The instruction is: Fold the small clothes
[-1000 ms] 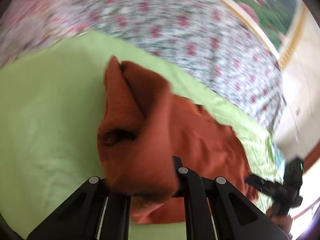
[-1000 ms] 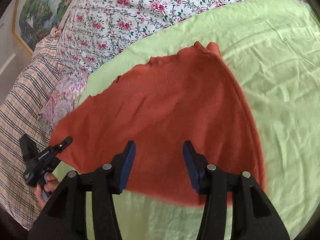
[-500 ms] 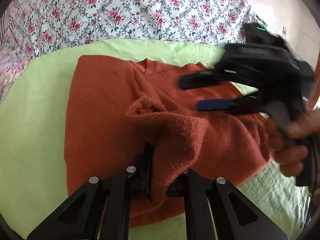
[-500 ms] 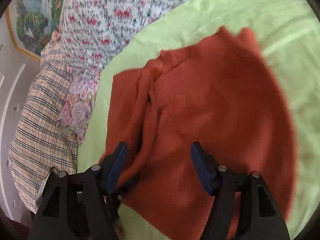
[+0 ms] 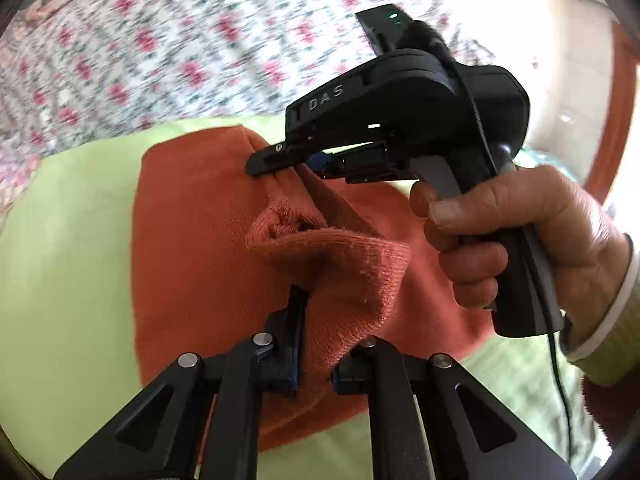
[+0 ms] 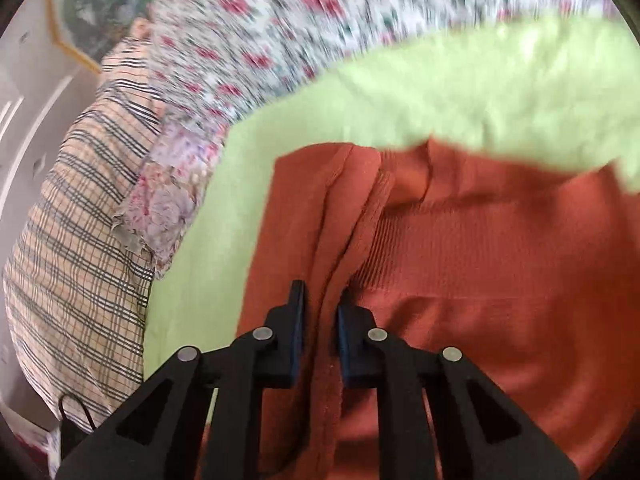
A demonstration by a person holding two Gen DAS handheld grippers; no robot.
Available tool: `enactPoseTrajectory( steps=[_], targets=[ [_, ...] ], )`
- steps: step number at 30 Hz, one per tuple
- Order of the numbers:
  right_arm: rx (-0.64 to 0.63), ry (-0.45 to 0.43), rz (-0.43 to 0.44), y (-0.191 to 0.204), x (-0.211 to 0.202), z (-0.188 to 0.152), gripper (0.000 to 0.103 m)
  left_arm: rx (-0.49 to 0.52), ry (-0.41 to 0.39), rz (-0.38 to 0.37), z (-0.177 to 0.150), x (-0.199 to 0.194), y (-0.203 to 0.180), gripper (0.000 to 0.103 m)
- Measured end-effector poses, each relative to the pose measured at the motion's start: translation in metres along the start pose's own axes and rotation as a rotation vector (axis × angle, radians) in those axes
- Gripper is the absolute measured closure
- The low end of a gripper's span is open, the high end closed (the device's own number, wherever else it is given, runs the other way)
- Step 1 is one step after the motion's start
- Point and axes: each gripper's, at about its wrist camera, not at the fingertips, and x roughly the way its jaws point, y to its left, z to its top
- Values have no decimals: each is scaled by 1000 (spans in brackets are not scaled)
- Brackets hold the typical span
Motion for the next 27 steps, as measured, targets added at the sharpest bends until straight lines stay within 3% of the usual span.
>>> enactPoseTrajectory(
  steps=[4, 7, 10, 14, 20, 22, 27],
  targets=[
    [-40, -77, -55, -9, -54, -1, 87, 22, 17, -101, 7, 15, -40, 94],
    [-22, -79, -157, -37, -77, -8, 89, 35, 65, -142, 3, 37, -61, 94],
    [39, -66, -202, -70, -84, -20, 89, 59, 109, -156, -6, 54, -78, 94],
    [98, -73, -200, -98, -91, -33, 90, 66, 114, -158, -8, 58, -85, 93],
    [86, -108, -213, -98, -95, -37, 90, 47, 145, -198, -2, 69, -81, 90],
    [84, -95, -249, -102, -90, -40, 90, 46, 154, -211, -1, 67, -82, 85],
    [109, -99, -253, -104, -94, -45, 88, 28, 180, -270, -7, 40, -70, 52]
  ],
)
